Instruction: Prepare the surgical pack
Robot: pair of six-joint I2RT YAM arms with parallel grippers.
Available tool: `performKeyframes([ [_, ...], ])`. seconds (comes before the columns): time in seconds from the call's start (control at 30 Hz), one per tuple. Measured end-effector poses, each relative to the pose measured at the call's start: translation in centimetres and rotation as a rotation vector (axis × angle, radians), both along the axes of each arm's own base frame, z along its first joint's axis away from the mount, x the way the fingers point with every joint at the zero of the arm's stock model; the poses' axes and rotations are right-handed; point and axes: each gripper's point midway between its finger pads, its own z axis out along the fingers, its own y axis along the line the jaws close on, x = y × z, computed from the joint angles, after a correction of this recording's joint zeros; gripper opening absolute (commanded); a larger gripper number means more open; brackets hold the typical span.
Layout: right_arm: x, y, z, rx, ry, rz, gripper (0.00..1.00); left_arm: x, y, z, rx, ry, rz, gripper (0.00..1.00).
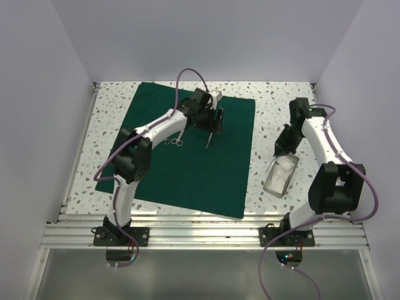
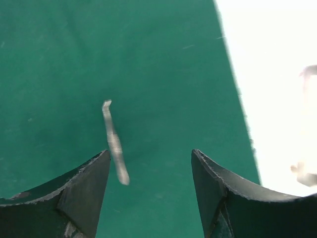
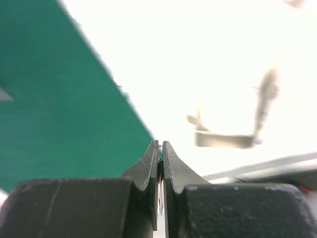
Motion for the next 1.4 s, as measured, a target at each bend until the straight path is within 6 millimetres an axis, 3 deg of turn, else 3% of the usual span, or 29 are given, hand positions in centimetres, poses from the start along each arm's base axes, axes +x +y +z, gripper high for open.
performKeyframes([
  [0.07,-2.5,-2.5,0.1,-0.065,0.043,0.001,0.00,0.3,0.6,-2.4,0.062,0.020,0.021,0.73],
  [0.2,-5.7,-4.6,-0.7,-0.139,0.141,0.033,0.00,-0.5,1.8,-6.5,0.199,0.067,0.045,0.76],
  [0.3,-6.6,-5.2,-1.9,-0.172,0.200,0.072,0.01,-0.9,2.1,-7.3,0.258,0.064,0.054,0.74],
  [0.47,-6.9,-6.4,-3.4,-0.227,0.272,0.123,0.07,-0.4,1.4,-6.9,0.281,0.027,0.059,0.66],
  [0.7,-6.6,-6.6,-5.0,-0.226,0.320,0.157,0.15,0.2,1.6,-8.5,0.312,0.030,0.071,0.54],
  [0.77,-6.4,-6.6,-5.4,-0.225,0.325,0.161,0.22,0.4,1.6,-8.6,0.317,0.025,0.075,0.52],
  [0.87,-6.0,-6.7,-6.0,-0.227,0.323,0.169,0.40,0.6,1.6,-8.7,0.324,0.019,0.078,0.47],
  [0.97,-5.9,-6.7,-6.0,-0.227,0.322,0.175,0.53,0.9,1.7,-8.8,0.334,0.010,0.078,0.34],
  [1.0,-5.8,-6.7,-5.8,-0.229,0.320,0.180,0.56,0.9,1.8,-8.8,0.337,0.008,0.080,0.25],
  [1.17,-3.6,-6.7,-3.7,-0.230,0.243,0.181,0.58,1.1,1.9,-8.8,0.341,0.000,0.079,0.00],
  [1.3,-1.3,-5.2,-0.9,-0.182,0.121,0.186,0.57,1.1,1.9,-8.8,0.337,0.001,0.074,0.00],
  [1.4,0.1,-1.8,1.0,-0.090,0.001,0.225,0.62,0.6,1.5,-8.5,0.302,0.023,0.048,0.00],
])
